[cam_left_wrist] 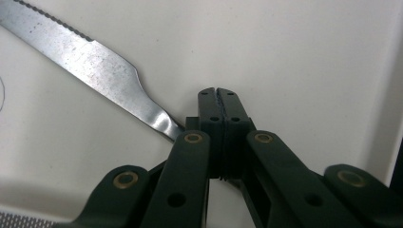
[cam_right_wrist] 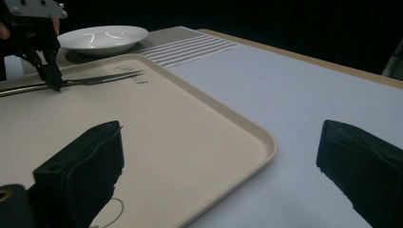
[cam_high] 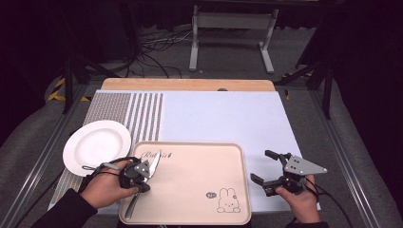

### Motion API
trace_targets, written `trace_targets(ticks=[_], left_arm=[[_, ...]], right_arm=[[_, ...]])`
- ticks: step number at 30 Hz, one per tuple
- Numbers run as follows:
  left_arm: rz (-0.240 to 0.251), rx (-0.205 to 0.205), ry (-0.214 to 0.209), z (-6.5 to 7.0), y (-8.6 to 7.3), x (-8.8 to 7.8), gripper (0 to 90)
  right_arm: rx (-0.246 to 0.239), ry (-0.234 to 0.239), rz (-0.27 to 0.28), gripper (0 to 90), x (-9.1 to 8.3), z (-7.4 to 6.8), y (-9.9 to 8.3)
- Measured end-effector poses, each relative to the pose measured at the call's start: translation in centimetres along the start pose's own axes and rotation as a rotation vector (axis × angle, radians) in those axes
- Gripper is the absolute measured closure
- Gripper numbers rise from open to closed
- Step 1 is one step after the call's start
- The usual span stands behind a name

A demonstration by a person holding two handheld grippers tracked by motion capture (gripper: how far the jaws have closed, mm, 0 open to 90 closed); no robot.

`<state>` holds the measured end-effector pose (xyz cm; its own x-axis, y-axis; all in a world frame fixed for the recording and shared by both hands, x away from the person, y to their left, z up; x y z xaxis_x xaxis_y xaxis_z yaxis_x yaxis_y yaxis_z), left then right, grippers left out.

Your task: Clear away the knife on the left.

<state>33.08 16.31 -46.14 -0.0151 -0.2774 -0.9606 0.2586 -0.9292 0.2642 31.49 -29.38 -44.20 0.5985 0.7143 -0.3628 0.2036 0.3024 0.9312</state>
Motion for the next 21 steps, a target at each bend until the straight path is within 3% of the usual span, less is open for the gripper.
trace_targets(ticks=[21], left_arm=[[0.017, -0.04, -0.014, 0.0, -1.5, -0.3, 90.0]], right_arm=[[0.006, 0.002, -0.007, 2.7, 0.2, 0.0, -0.1]])
Point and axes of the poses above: each handheld gripper's, and its own axes: x roughly forward along the jaws, y roughly out of its top, z roughly to its right, the point moved 2 cm from there along x, roughly forward along the jaws, and after that the axes turned 4 degrees about -z, right-handed, at the moved point
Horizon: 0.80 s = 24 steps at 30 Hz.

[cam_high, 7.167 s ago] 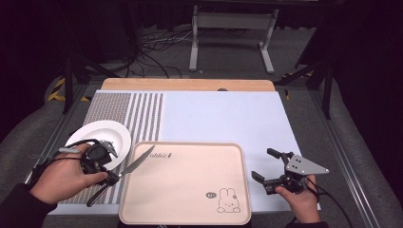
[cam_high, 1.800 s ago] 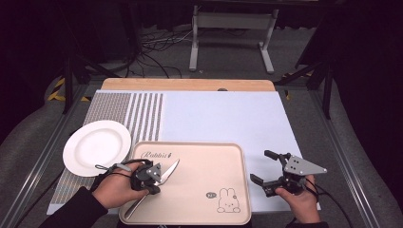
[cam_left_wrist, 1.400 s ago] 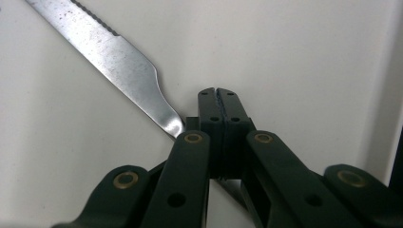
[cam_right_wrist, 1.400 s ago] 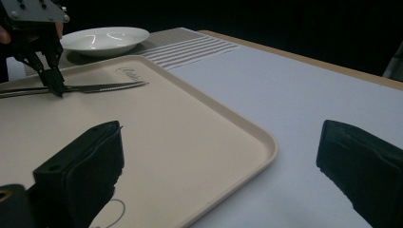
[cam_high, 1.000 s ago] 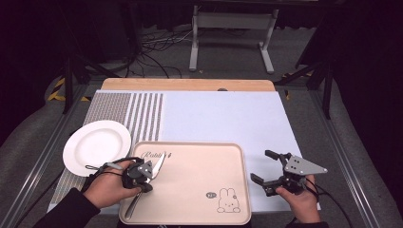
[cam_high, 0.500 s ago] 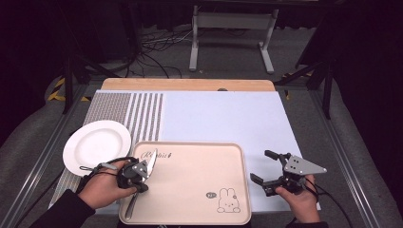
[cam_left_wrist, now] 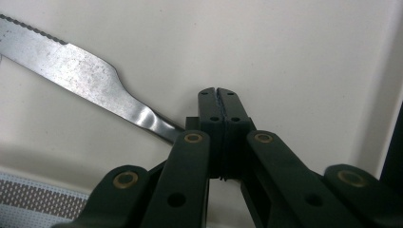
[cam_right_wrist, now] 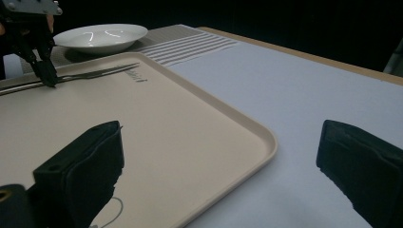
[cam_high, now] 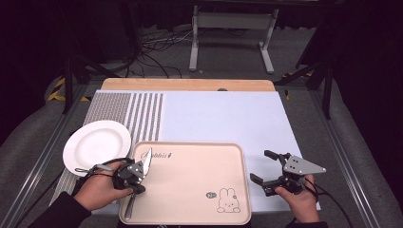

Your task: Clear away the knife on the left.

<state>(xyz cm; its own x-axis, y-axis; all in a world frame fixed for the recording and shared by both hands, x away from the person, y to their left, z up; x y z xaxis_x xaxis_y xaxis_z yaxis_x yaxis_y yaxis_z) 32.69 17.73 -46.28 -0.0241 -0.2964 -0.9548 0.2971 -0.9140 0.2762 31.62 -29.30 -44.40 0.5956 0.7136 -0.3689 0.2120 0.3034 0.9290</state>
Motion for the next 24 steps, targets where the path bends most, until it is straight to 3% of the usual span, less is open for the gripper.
trace_targets(ticks=[24], left_arm=[[0.008, -0.034, 0.005, 0.0, -1.1, -0.3, 90.0]], right_arm=[[0.0, 0.003, -0.006, 2.7, 0.1, 0.0, -0.1]])
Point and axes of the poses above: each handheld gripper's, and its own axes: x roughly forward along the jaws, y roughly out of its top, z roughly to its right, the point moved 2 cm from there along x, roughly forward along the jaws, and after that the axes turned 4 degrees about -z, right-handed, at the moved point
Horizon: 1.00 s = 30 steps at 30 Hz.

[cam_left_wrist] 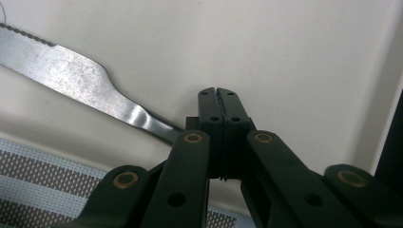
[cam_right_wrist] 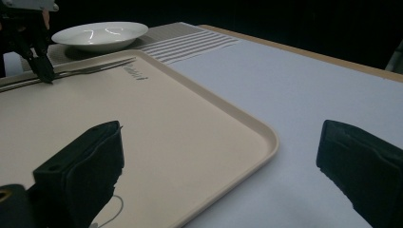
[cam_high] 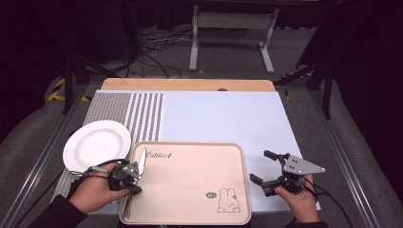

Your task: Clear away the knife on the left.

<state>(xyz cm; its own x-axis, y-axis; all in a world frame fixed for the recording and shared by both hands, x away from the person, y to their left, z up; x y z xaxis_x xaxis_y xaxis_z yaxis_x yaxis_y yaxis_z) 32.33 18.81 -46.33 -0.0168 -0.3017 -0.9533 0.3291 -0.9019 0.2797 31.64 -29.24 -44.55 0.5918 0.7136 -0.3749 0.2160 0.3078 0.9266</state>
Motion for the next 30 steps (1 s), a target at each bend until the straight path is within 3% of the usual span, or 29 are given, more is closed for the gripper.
trace_targets(ticks=[7, 13, 16, 19, 28, 30], left_arm=[[-0.004, -0.004, 0.004, 0.0, 0.0, -0.1, 89.9], [0.034, -0.015, 0.016, 0.0, 0.2, -0.8, 85.6], [0.058, -0.021, 0.031, -0.2, 0.4, -1.4, 79.1], [0.092, -0.025, 0.05, -0.2, 0.5, -2.1, 69.6], [0.194, -0.078, 0.11, -0.2, -0.1, -3.1, 25.4], [0.265, -0.083, 0.122, -0.3, -0.6, -3.4, 19.6]], right_arm=[[-0.001, 0.001, -0.003, 2.7, 0.1, 0.0, 0.0], [-0.001, -0.001, -0.003, 2.7, 0.1, 0.0, 0.0], [0.001, -0.005, -0.005, 2.7, 0.0, 0.0, -0.1], [0.002, -0.007, -0.003, 2.7, 0.0, 0.0, -0.1], [0.001, -0.005, -0.005, 2.5, 0.1, 0.0, -0.1], [0.001, -0.004, -0.005, 2.5, 0.1, 0.0, -0.1]])
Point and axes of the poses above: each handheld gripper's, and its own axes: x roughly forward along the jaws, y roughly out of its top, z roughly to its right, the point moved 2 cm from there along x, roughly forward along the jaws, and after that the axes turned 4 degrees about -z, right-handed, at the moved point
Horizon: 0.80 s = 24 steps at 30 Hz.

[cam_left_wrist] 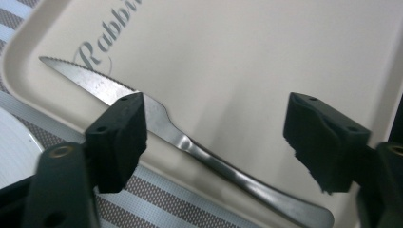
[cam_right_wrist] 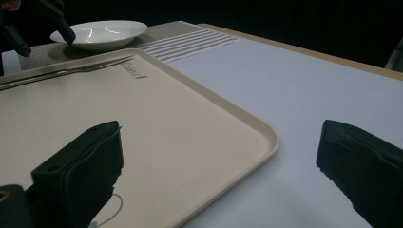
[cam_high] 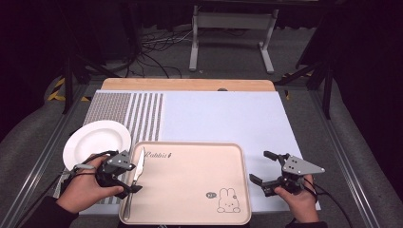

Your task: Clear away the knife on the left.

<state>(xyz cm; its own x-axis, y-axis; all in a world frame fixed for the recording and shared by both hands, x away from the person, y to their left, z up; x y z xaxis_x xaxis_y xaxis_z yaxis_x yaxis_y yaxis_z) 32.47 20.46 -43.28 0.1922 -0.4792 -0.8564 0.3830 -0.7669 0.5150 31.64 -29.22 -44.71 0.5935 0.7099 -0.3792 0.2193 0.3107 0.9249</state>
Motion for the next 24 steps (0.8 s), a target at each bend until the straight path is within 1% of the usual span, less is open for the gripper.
trace_targets(ticks=[1, 2, 4, 5, 6, 7, 8, 10, 11, 12, 13, 14, 16, 17, 18, 19, 20, 21, 22, 24], left_arm=[[0.02, -0.001, 0.006, 0.0, -0.2, -0.1, 17.5], [0.03, 0.0, 0.005, -0.1, -0.3, -0.3, 16.7], [0.067, -0.015, 0.01, -0.1, -0.8, -0.5, 15.2], [0.09, -0.014, 0.017, -0.1, -1.0, -0.7, 14.1], [0.09, -0.014, 0.017, -0.1, -1.0, -0.7, 13.4], [0.15, -0.013, 0.033, -0.1, -1.7, -1.0, 12.9], [0.174, -0.014, 0.039, -0.1, -1.9, -1.1, 12.0], [0.25, -0.013, 0.059, -0.2, -2.6, -1.5, 10.3], [0.272, -0.015, 0.063, -0.2, -2.9, -1.5, 9.8], [0.272, -0.015, 0.063, -0.2, -2.9, -1.5, 9.7], [0.303, -0.021, 0.074, -0.2, -3.3, -1.6, 9.7], [0.327, -0.025, 0.101, -0.2, -4.0, -1.8, 9.7], [0.363, -0.029, 0.123, -0.3, -4.7, -2.0, 9.6], [0.391, -0.031, 0.127, -0.3, -5.0, -2.1, 9.5], [0.391, -0.031, 0.127, -0.3, -5.0, -2.1, 9.4], [0.455, -0.031, 0.136, -0.3, -5.8, -2.4, 9.1], [0.48, -0.027, 0.146, -0.3, -6.1, -2.5, 8.7], [0.48, -0.027, 0.146, -0.3, -6.1, -2.5, 8.5], [0.503, -0.023, 0.152, -0.4, -6.4, -2.5, 8.5], [0.539, -0.032, 0.153, -0.5, -7.0, -2.5, 7.9]], right_arm=[[0.0, -0.001, 0.001, 2.5, 0.0, 0.0, 0.0], [0.001, -0.001, 0.003, 2.5, 0.0, 0.0, 0.0], [-0.001, -0.001, 0.006, 2.4, -0.1, 0.0, 0.1], [-0.004, -0.002, 0.007, 2.4, -0.1, 0.0, 0.1], [-0.003, -0.003, 0.011, 2.4, -0.1, 0.0, 0.1], [-0.003, -0.003, 0.013, 2.4, -0.1, 0.0, 0.1], [-0.002, -0.002, 0.013, 2.4, -0.1, 0.0, 0.1], [-0.003, -0.003, 0.013, 2.4, -0.1, 0.0, 0.1], [-0.002, -0.002, 0.013, 2.4, -0.1, 0.0, 0.0], [-0.002, -0.002, 0.013, 2.4, -0.1, 0.0, 0.0], [-0.003, -0.002, 0.013, 2.4, -0.1, 0.0, 0.1], [-0.003, -0.002, 0.013, 2.4, -0.1, 0.0, 0.1], [-0.003, -0.003, 0.014, 2.4, -0.1, 0.0, 0.1], [-0.002, -0.003, 0.014, 2.4, -0.1, 0.0, 0.0], [-0.001, -0.005, 0.013, 2.4, -0.1, 0.0, 0.0], [-0.001, -0.004, 0.014, 2.4, 0.0, 0.0, 0.0], [-0.001, -0.005, 0.013, 2.4, 0.0, 0.0, 0.0], [-0.001, -0.005, 0.013, 2.4, 0.0, 0.0, 0.0], [0.0, -0.005, 0.014, 2.4, 0.0, 0.0, 0.0], [0.002, -0.004, 0.013, 2.4, 0.0, 0.0, 0.0]])
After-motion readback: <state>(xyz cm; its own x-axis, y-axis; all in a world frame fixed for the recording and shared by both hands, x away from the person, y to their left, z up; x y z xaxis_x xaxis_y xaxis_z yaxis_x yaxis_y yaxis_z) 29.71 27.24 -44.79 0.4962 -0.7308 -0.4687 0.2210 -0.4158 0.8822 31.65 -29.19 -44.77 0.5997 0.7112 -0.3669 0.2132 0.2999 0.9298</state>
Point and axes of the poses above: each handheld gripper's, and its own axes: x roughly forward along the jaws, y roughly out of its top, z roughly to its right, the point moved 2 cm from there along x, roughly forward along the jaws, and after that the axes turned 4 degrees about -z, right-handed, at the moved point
